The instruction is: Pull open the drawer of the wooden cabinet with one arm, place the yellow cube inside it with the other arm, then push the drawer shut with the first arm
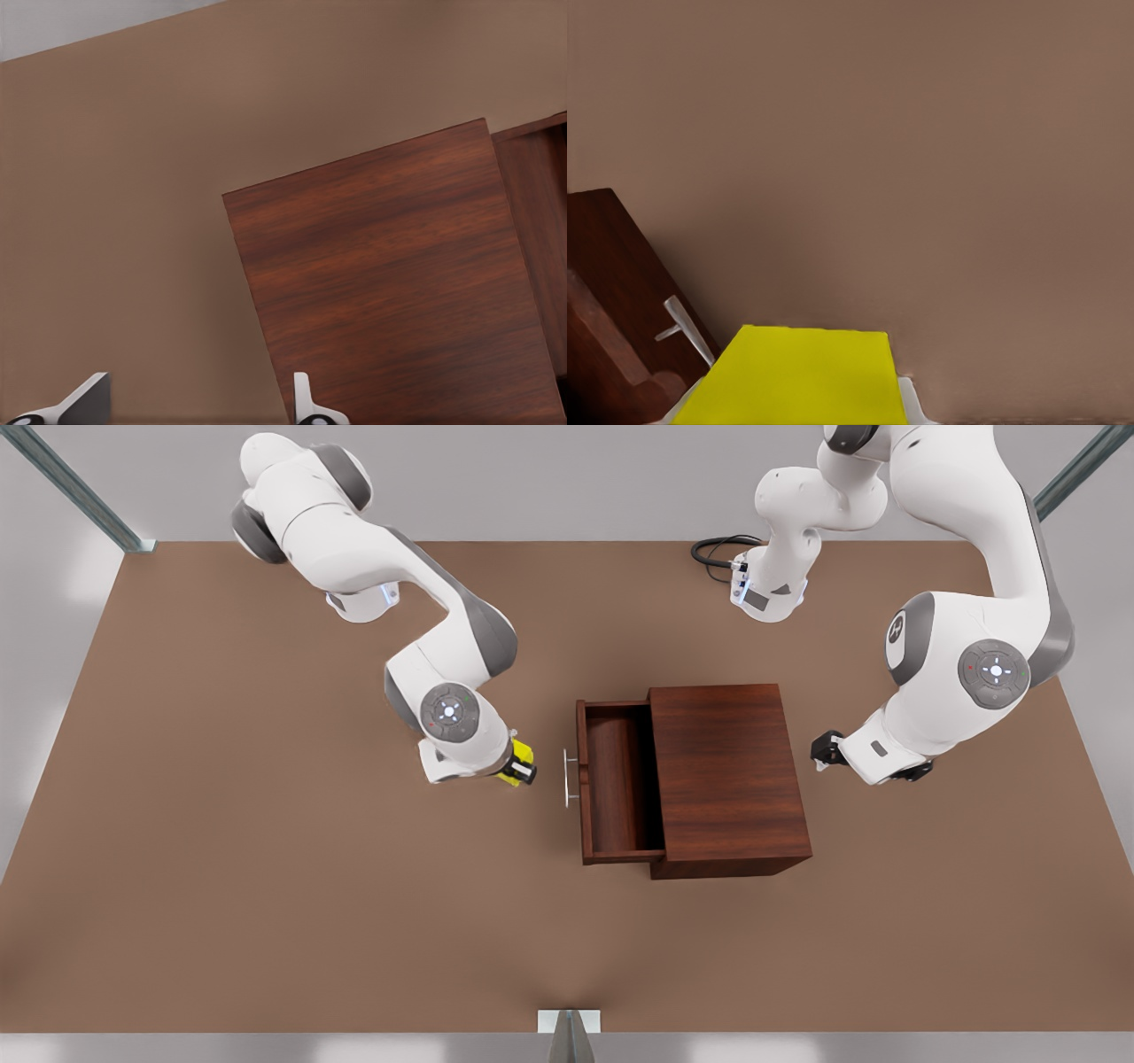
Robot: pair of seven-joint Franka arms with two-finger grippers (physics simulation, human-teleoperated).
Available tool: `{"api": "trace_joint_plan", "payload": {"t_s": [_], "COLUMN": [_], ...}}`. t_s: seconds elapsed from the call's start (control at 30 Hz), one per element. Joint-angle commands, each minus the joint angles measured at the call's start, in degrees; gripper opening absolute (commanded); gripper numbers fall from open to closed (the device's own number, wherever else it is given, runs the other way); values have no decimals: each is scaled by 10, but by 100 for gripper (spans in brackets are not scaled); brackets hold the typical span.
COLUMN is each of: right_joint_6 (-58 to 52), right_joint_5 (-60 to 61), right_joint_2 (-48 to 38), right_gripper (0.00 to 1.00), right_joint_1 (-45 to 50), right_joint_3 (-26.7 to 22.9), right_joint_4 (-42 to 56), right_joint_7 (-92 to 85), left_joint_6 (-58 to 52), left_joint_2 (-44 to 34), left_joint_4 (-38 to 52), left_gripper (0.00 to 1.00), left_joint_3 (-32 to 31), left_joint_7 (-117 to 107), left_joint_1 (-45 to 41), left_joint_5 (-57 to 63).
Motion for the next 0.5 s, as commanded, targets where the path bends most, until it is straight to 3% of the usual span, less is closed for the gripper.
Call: {"api": "trace_joint_plan", "payload": {"t_s": [0.0, 0.17, 0.47], "right_joint_6": [-9, 102, 161], "right_joint_5": [-3, 28, 27], "right_joint_2": [19, 65, 120], "right_gripper": [54, 55, 55], "right_joint_1": [29, 66, 130], "right_joint_3": [1, 35, 7], "right_joint_4": [30, 61, 103], "right_joint_7": [393, 472, 491], "left_joint_6": [0, 0, 0], "left_joint_2": [0, 0, 1], "left_joint_4": [-1, 0, 0], "left_gripper": [100, 100, 100], "left_joint_3": [-1, 0, -1], "left_joint_7": [3, 3, 3], "left_joint_1": [0, 0, -1], "left_joint_5": [1, 1, 1]}}
